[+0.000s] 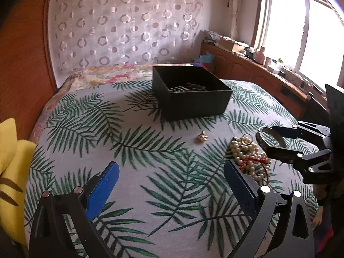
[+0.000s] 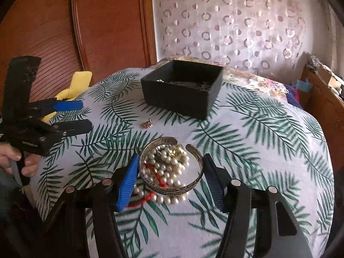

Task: Organize jewelry
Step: 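Grasp the silver cuff bracelet with the right tool, then lift the silver cuff with the right tool while the left tool grasps the gold flower charm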

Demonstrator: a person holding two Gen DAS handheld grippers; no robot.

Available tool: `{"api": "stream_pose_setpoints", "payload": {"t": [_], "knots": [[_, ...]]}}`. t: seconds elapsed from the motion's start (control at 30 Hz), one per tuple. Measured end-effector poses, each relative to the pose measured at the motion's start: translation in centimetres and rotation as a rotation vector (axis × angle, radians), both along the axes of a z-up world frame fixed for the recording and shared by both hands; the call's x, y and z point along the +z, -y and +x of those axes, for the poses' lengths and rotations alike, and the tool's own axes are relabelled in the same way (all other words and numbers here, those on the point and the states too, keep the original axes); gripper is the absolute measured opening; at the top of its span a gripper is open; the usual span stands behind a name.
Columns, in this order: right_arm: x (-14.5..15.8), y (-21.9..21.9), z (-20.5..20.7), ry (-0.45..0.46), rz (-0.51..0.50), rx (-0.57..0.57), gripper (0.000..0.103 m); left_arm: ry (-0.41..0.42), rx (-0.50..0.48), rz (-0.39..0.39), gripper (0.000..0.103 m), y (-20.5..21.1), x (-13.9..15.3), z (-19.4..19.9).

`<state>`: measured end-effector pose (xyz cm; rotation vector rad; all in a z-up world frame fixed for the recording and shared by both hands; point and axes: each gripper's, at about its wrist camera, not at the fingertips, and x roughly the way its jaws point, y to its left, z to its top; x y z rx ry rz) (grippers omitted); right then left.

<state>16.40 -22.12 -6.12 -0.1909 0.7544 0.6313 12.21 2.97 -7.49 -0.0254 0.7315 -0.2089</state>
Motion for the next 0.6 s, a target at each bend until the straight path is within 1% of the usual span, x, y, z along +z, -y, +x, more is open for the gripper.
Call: {"api": "stream_pose_setpoints", "payload": {"t": [0.13,0.3,0.33,0.37,0.43,0.47,0.53,0.57,0.6], "knots": [[-0.4,1.7,-1.3,-0.006,0.000,-0.036,0.062,0.000,-0.023,0.001,0.094,1.1,0.1,0.4],[-1.6,3.1,-3.1,-0.021,-0.005,-0.058,0.062,-0.007,-0.052,-0.002,0.094,2.2,0.0,1.1],[-1.8,3.3,-3.4,-0.021,-0.006,-0.062,0.062,-0.011,-0.057,-0.006,0.092,2.4,0.0,1.3],[-1.8,3.5,-3.5,-0.020,-0.003,-0.065,0.062,-0.015,-0.063,-0.010,0.089,2.6,0.0,1.5],[-1.6,3.6,-3.8,-0.012,0.009,-0.067,0.062,-0.032,-0.073,-0.012,0.077,3.1,-0.1,2.2],[-1.6,3.7,-3.8,-0.011,0.012,-0.067,0.062,-0.039,-0.077,-0.010,0.075,3.3,-0.2,2.6],[-1.6,3.7,-3.8,-0.010,0.018,-0.067,0.062,-0.053,-0.091,0.000,0.063,3.9,-0.5,3.4],[-1.5,3.8,-3.8,-0.008,0.021,-0.067,0.062,-0.058,-0.096,0.006,0.060,4.2,-0.6,3.7],[-1.5,3.8,-3.8,-0.007,0.024,-0.067,0.062,-0.067,-0.101,0.020,0.054,4.6,-0.9,4.3]]}}
